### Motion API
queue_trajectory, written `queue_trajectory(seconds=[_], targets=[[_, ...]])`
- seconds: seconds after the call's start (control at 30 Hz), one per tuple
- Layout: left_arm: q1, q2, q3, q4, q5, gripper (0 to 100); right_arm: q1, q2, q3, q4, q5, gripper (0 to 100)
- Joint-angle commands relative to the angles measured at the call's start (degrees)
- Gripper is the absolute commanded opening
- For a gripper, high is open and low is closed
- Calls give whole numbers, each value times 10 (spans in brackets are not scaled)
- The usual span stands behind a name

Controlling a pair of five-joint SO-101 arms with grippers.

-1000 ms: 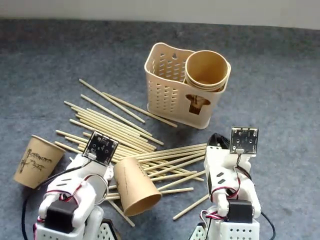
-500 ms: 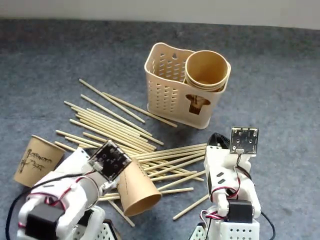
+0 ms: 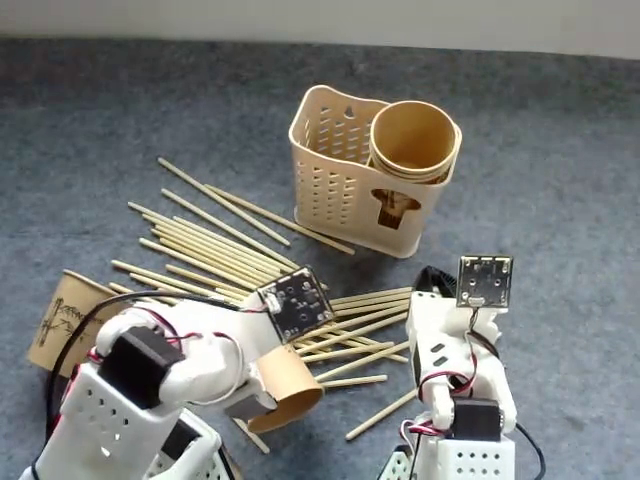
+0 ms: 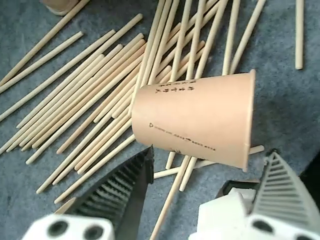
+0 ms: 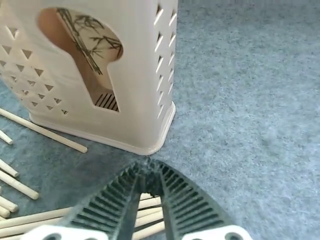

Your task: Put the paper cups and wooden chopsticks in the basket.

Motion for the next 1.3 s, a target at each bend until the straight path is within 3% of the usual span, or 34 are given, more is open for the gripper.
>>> queue_trajectory(seconds=[0.0,0.2,0.4,1.0,1.27], targets=[[70,7,-24,2,30,322,0,-9,14,-47,24,5],[79,7,67,-42,28,320,0,-9,15,-47,29,5],[56,7,67,-52,6,319,0,-9,15,-48,29,5],[-160,2,80,-140,-88,319,0,-9,15,-48,29,5],[-160,2,73,-142,-89,162,0,-9,15,-48,29,5]])
